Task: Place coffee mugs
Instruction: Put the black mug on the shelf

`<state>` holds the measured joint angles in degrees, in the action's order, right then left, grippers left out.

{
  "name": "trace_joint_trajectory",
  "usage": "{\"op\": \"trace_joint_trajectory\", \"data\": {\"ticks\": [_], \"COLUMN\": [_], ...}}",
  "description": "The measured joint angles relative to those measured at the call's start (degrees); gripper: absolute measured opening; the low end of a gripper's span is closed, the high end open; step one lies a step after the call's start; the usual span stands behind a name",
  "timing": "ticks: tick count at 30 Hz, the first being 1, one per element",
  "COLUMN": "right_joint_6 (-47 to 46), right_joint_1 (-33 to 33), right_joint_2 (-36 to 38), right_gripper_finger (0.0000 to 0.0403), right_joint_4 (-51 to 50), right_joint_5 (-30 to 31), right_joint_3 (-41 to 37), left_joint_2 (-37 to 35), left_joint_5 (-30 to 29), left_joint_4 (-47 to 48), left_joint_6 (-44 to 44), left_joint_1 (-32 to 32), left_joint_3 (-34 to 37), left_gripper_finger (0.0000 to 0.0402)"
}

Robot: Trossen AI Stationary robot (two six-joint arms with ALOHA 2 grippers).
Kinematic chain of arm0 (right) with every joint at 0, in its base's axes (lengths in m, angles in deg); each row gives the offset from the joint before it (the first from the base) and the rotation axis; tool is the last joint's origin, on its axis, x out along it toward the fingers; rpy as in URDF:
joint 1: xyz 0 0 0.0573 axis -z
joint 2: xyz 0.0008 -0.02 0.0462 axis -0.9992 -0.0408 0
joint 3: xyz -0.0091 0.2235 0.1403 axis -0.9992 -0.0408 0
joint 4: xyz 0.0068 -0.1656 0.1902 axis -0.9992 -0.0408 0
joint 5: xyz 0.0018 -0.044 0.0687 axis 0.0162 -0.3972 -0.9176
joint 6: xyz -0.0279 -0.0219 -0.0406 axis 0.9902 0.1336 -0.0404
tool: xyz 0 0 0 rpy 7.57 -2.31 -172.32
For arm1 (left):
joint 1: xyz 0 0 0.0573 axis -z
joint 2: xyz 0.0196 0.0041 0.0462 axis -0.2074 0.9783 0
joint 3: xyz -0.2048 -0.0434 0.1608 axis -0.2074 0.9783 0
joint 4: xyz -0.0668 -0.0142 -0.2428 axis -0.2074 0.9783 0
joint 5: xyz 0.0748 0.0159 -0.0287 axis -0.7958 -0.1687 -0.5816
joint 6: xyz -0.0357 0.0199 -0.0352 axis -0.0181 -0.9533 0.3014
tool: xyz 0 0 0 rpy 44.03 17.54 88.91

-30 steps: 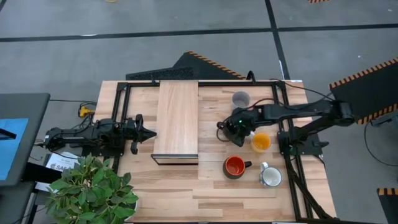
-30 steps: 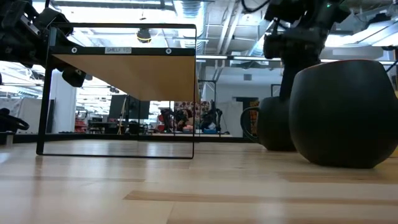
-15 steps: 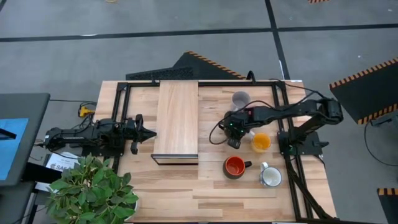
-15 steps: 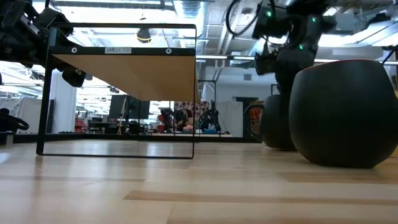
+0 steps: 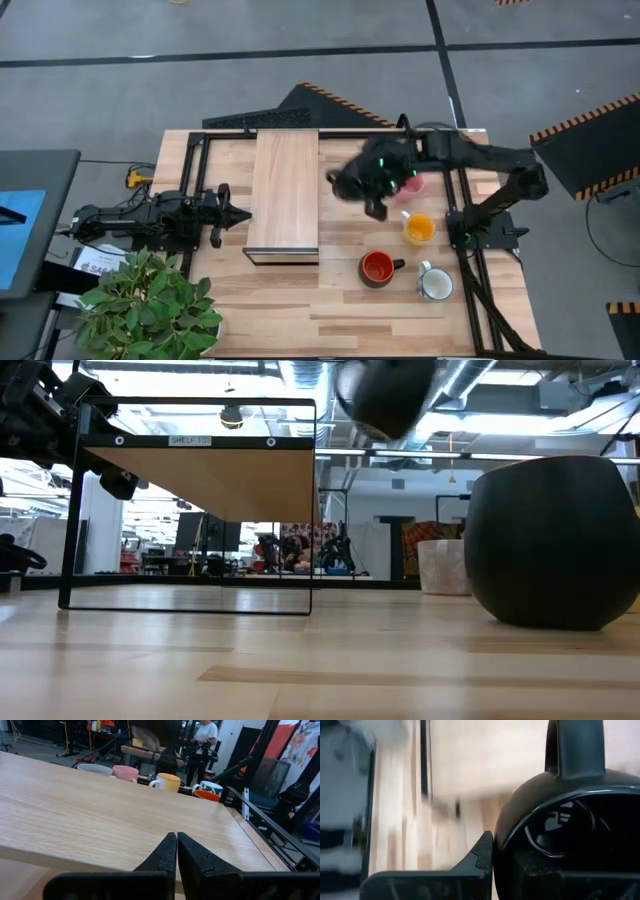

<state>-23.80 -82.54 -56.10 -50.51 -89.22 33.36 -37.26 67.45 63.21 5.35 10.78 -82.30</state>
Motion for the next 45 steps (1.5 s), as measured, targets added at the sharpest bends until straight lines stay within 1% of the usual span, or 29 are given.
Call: {"op": "trace_joint_trajectory", "data": {"ticks": [7,11,13,15,20,30,38,45], "right_joint_6": [3.29,3.46,3.53,2.93,1.67,1.4,0.59,0.57], "right_joint_1": [5.65,8.4,9.62,10.71,12.69,12.14,12.07,12.12], "right_joint_2": [-16.47,-26.48,-30.67,-32.31,-35.05,-35.81,-35.72,-35.72], "right_gripper_finger": [0.004,0.004,0.004,0.004,0.004,0.0044,0.0135,0.0179], "right_joint_4": [0.27,-0.23,-1.42,0.29,-0.72,-0.02,1.46,5.2], "right_joint_5": [2.66,2.6,2.59,2.48,2.61,1.85,2.03,2.2], "right_joint_3": [21.94,31.23,34.34,33.25,33.09,33.09,33.24,33.24], "left_joint_2": [0.0,-0.02,-0.02,0.0,0.0,-0.01,-0.01,0.0], "left_joint_5": [0.0,-0.01,-0.01,0.0,-0.01,0.0,-0.01,-0.01], "left_joint_4": [0.0,0.0,-0.02,-0.01,0.0,-0.01,-0.02,0.0], "left_joint_6": [0.0,0.0,0.02,0.01,0.0,0.02,0.02,0.0], "left_joint_1": [-0.01,-0.02,-0.02,0.0,0.0,-0.02,-0.02,0.0], "left_joint_3": [0.0,0.02,0.02,0.0,0.01,0.0,0.02,0.02], "left_gripper_finger": [0.0,0.0,0.0,0.0,0.0,0.0,0.0,0.0]}}
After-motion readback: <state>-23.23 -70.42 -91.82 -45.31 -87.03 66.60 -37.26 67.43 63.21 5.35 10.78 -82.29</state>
